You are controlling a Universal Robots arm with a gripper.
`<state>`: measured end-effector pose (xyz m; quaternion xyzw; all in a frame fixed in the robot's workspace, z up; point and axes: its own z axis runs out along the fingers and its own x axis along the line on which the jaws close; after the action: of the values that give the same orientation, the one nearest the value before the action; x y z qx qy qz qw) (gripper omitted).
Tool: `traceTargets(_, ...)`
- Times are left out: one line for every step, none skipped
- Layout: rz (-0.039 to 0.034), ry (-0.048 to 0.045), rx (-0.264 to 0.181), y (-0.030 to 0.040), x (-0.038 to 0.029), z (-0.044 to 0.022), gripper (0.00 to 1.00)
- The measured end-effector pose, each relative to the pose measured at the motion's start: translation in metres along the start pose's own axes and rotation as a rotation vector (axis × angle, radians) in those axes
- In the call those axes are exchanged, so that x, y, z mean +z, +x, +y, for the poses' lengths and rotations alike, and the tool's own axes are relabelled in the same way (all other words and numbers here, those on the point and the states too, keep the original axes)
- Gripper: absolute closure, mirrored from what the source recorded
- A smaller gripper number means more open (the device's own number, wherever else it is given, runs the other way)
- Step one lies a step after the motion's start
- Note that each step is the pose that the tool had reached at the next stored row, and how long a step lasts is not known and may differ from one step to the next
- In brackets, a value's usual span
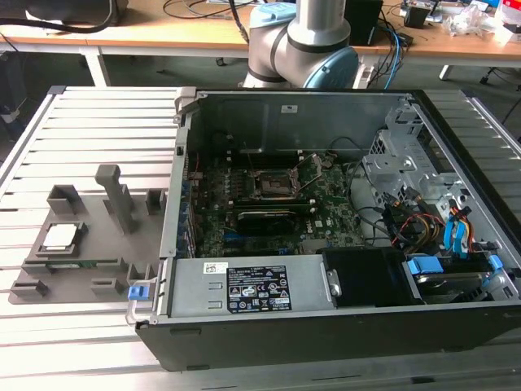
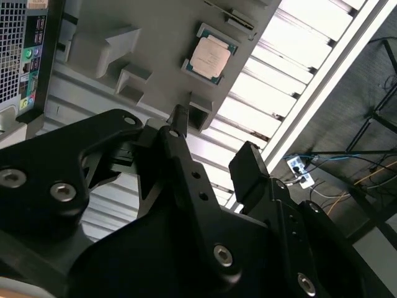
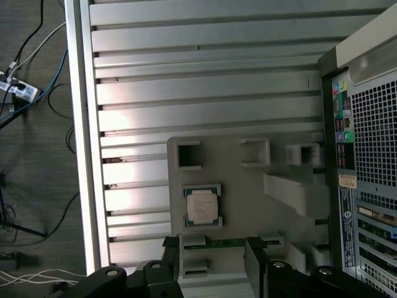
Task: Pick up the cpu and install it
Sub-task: 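Pick up the cpu and move it towards the insertion slot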
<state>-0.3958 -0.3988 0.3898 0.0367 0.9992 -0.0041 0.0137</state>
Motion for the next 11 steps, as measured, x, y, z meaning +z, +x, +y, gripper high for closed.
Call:
traceTargets(0.0001,0.0,0.0,0.0001,0.0013,0.0,0.46)
traceTargets(0.0001,0.0,0.0,0.0001,0.0029,0.0,0.46)
traceTargets(0.0,0.0,0.0,0.0001,0.004,0.0,0.46)
traceTargets(0.0001,0.0,0.0,0.0002,0.0057,0.0,0.46)
traceTargets(0.0001,0.0001,0.0,0.0002,0.0067,0.0,0.46)
traceTargets(0.0001,0.0,0.0,0.0003,0.0077,0.0001,0.46)
traceTargets(0.0,0.0,0.0,0.0003,0.009,0.0001,0.46)
traceTargets(0.0001,0.0,0.0,0.0003,0.0098,0.0001,0.46)
traceTargets(0.0001,0.0,0.0,0.0004,0.0109,0.0001,0.46)
traceTargets(0.0001,0.0,0.0,0.0004,0.0125,0.0001,0.46)
traceTargets(0.0001,0.0,0.0,0.0004,0.0131,0.0001,0.46)
